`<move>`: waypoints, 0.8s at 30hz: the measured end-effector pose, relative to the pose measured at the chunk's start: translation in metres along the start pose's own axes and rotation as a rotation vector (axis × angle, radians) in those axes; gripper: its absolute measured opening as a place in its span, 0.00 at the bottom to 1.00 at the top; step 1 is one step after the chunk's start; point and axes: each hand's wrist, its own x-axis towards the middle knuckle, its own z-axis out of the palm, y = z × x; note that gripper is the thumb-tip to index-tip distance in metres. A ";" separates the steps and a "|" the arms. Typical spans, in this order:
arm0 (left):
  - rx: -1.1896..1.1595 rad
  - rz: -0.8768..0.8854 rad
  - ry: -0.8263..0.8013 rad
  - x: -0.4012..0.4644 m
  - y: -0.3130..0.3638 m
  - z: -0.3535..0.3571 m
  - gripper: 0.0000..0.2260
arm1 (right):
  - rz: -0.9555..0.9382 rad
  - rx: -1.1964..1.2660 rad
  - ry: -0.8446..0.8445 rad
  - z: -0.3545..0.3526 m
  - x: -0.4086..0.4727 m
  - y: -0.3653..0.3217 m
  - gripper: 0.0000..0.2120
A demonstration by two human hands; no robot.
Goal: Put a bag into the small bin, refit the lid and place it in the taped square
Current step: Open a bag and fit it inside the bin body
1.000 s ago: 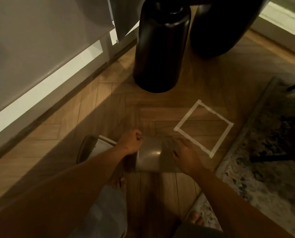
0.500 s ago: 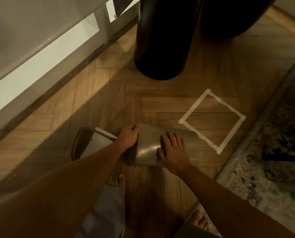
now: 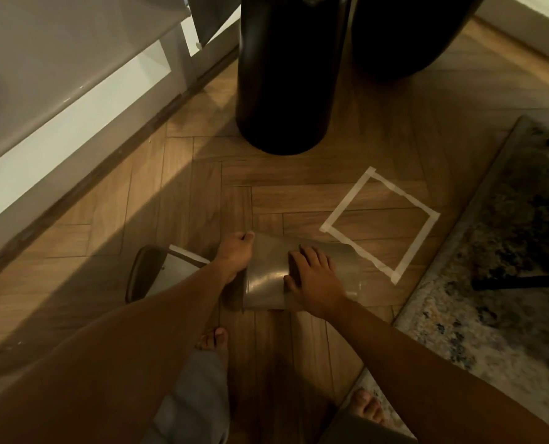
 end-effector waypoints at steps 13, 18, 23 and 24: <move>0.025 0.065 -0.241 -0.061 0.082 0.044 0.12 | 0.012 0.241 0.137 -0.064 -0.048 -0.012 0.22; 0.030 0.061 -0.321 -0.080 0.098 0.068 0.09 | 0.026 0.306 0.203 -0.074 -0.078 0.003 0.16; 0.037 0.076 -0.390 -0.094 0.107 0.095 0.12 | 0.088 0.379 0.273 -0.082 -0.099 0.018 0.14; 0.034 0.076 -0.401 -0.097 0.108 0.100 0.14 | 0.100 0.382 0.280 -0.083 -0.102 0.022 0.13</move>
